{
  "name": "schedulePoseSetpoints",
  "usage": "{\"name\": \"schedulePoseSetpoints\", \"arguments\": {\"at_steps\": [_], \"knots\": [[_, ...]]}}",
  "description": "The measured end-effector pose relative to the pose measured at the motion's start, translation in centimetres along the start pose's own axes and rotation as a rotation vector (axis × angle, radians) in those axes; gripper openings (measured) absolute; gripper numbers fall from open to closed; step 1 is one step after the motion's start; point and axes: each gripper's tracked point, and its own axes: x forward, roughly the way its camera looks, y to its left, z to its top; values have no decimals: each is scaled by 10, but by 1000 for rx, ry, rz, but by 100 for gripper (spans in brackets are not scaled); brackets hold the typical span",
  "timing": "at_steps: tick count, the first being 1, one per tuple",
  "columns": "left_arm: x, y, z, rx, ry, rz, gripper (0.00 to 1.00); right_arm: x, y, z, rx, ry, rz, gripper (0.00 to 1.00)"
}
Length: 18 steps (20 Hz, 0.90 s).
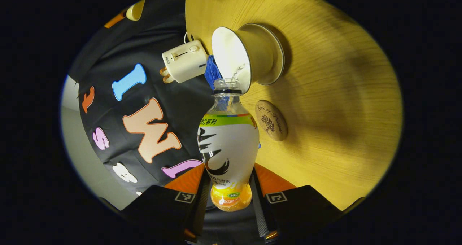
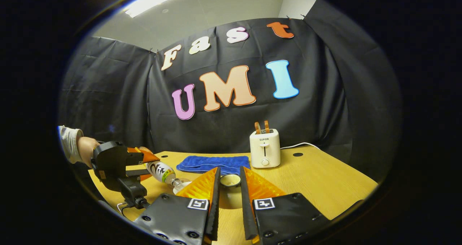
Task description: Open the teacup lid with one hand, grasp the water bottle and pour water into the teacup with the other hand; after pouring, place the water bottle on the coaster and then close the teacup lid.
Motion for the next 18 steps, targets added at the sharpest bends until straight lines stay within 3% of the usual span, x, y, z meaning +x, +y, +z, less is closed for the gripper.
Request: {"name": "schedulePoseSetpoints", "arguments": {"at_steps": [18], "knots": [[-6,19,-5,158,22,1,56,2,3,-7,-8,17,17,31]]}}
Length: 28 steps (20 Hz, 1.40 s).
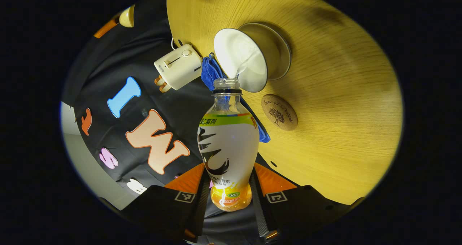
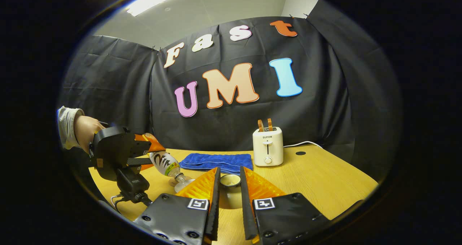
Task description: Open the teacup lid with one hand, grasp the water bottle and pour water into the teacup with the other hand; after pouring, place the water bottle on the coaster and then close the teacup lid.
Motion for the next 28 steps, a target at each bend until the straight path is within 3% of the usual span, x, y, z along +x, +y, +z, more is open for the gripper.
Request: {"name": "schedulePoseSetpoints", "arguments": {"at_steps": [21,28], "knots": [[4,-12,-1,20,-6,-56,56,1,1,-3,-8,4,4,31],[4,-6,-1,82,-1,-42,57,3,0,-6,-14,13,-1,31]]}}
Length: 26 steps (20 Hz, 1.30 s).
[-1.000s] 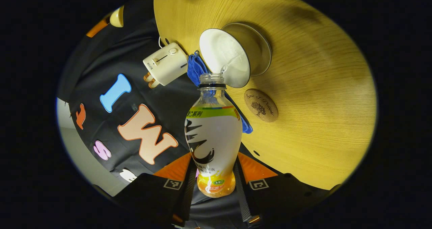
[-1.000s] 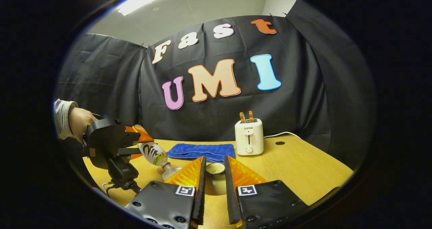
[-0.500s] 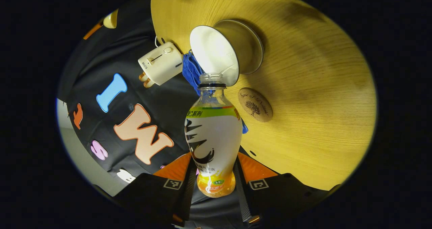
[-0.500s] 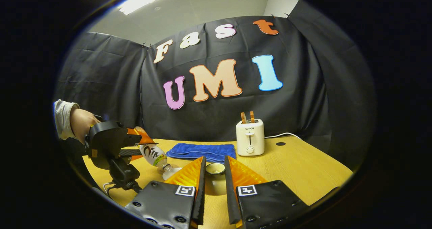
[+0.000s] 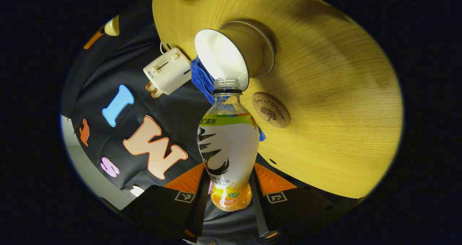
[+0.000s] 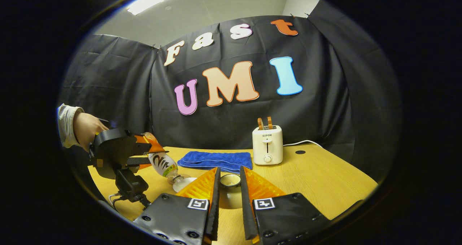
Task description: Open the teacup lid with one hand, grasp the water bottle and pour water into the teacup with the other hand; after pouring, place the water bottle on the coaster and then close the teacup lid.
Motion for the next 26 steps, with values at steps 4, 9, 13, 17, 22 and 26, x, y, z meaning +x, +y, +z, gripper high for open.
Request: {"name": "schedulePoseSetpoints", "arguments": {"at_steps": [4,9,13,17,22,26], "knots": [[-1,8,-1,25,8,14,57,0,1,-1,-7,3,3,31],[-5,13,-4,62,12,15,57,0,3,-2,-7,5,6,31],[-8,13,-6,90,22,28,57,-1,4,-1,-10,2,9,31],[-10,14,-6,106,17,32,57,0,4,-2,-10,6,8,31],[-9,14,-3,76,-6,28,56,-1,6,-2,-13,6,12,31],[-5,2,5,-116,-87,8,56,-2,3,2,-9,-2,9,31]]}}
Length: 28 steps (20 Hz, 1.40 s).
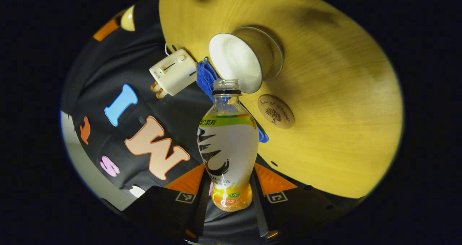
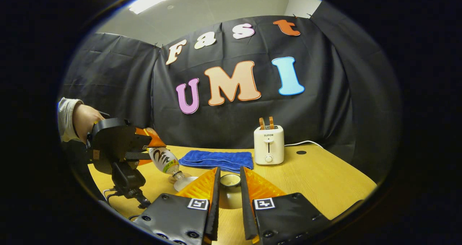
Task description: Open the teacup lid with one hand, grasp the water bottle and pour water into the teacup with the other hand; after pouring, place the water bottle on the coaster and then close the teacup lid.
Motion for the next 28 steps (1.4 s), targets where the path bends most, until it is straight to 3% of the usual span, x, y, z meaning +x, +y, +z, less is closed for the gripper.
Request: {"name": "schedulePoseSetpoints", "arguments": {"at_steps": [12,17,18,19,20,25,28], "knots": [[13,-55,35,-892,-261,-123,57,3,-1,-6,8,10,0,31],[12,-34,33,-1215,-345,-93,60,4,2,-8,1,15,1,31],[12,-30,31,-1285,-357,-84,56,4,1,-9,1,16,0,31],[16,-23,29,-1341,-367,-67,53,5,0,-10,3,18,-1,31],[18,-20,24,-1385,-367,-60,57,5,0,-10,6,21,-2,31],[39,-11,28,-1582,-392,-61,56,5,2,-11,6,27,2,31],[43,-11,25,-1701,-390,-12,55,5,2,-12,5,28,2,31]]}}
